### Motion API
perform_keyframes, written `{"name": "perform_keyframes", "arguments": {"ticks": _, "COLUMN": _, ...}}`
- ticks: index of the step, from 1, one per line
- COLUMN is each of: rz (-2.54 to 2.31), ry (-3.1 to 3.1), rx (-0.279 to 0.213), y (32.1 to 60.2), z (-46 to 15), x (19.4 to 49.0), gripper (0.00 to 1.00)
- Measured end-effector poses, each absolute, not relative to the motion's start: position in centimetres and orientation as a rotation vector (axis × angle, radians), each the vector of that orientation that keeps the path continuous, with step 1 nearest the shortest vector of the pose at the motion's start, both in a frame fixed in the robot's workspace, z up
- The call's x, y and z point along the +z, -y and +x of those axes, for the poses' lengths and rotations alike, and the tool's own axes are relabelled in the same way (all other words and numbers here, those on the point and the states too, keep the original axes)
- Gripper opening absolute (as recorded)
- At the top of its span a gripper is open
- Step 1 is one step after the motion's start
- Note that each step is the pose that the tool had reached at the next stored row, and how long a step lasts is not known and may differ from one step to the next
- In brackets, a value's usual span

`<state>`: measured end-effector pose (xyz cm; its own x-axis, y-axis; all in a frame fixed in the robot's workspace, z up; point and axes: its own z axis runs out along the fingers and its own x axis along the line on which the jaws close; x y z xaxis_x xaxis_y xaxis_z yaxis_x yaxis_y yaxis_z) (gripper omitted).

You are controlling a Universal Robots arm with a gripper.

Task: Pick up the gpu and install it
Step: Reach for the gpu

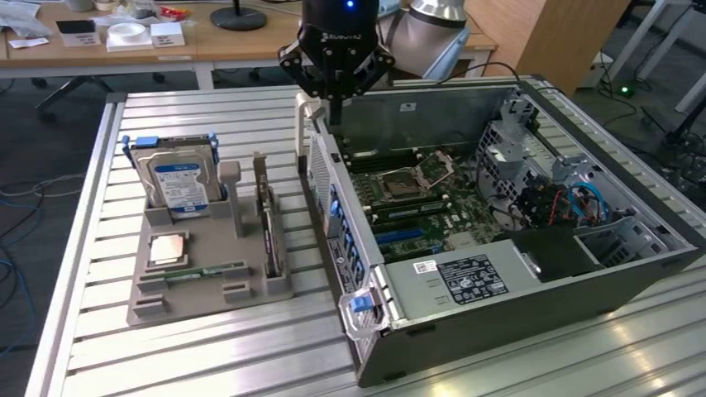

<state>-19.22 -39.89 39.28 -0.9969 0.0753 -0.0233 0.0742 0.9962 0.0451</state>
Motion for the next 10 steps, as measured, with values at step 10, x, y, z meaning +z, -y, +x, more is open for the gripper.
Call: {"name": "perform_keyframes", "arguments": {"ticks": 10, "rz": 0.117, "ry": -3.114, "rx": 0.069, "y": 39.9, "z": -22.1, "x": 39.2, "gripper": 0.11}}
